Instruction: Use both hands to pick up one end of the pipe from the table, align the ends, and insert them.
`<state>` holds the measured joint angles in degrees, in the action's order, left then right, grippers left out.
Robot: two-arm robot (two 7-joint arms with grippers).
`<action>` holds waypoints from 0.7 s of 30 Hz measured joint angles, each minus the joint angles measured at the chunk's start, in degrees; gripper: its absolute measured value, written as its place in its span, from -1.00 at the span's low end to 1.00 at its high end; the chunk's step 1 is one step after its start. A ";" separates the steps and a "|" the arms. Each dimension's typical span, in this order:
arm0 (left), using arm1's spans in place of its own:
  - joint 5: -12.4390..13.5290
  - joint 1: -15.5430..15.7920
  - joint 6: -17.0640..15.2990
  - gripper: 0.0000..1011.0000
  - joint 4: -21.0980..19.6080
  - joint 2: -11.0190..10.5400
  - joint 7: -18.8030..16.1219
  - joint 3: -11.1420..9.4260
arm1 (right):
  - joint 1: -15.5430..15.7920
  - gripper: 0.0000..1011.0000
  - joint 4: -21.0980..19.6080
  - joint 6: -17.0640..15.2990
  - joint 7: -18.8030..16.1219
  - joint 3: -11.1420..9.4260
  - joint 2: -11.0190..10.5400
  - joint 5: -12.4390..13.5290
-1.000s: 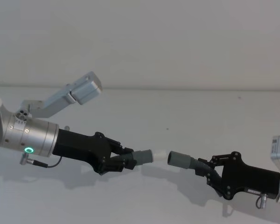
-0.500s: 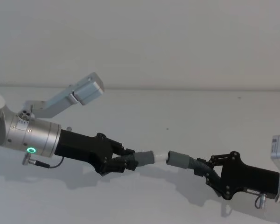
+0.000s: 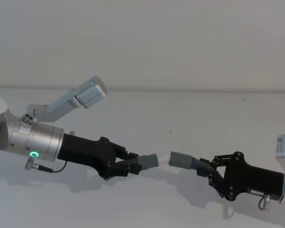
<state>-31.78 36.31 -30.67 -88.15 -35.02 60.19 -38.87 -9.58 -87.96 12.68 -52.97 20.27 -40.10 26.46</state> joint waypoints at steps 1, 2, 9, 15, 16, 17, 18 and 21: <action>-0.06 0.10 0.11 -0.34 0.21 0.09 -0.01 -0.12 | -0.09 -0.71 0.04 -0.03 0.00 0.09 0.00 0.07; -0.10 0.14 0.16 -0.34 0.29 0.13 -0.01 -0.17 | -0.20 -0.71 0.08 -0.05 -0.01 0.24 0.02 0.12; -0.30 0.59 0.54 -0.34 1.07 0.45 0.14 -0.62 | -0.75 -0.71 0.30 -0.23 -0.18 1.02 0.24 0.26; -0.56 0.87 0.69 -0.34 1.45 0.26 0.34 -0.94 | -1.44 -0.71 0.54 -0.56 -0.35 1.80 0.54 0.26; -0.59 0.88 0.69 -0.34 1.46 0.23 0.35 -0.97 | -1.62 -0.71 0.60 -0.68 -0.37 1.99 0.62 0.26; -0.62 0.89 0.69 -0.34 1.47 0.19 0.35 -1.00 | -1.69 -0.71 0.62 -0.71 -0.39 2.07 0.64 0.26; -0.62 0.89 0.69 -0.34 1.47 0.19 0.35 -1.00 | -1.69 -0.71 0.62 -0.71 -0.39 2.07 0.64 0.26; -0.81 0.93 0.69 -0.34 1.51 -0.02 0.35 -1.12 | -2.01 -0.71 0.70 -0.89 -0.46 2.39 0.78 0.26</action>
<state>-32.59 37.24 -29.98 -86.64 -35.04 60.54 -40.00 -11.60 -87.26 11.79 -53.42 22.66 -39.31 26.72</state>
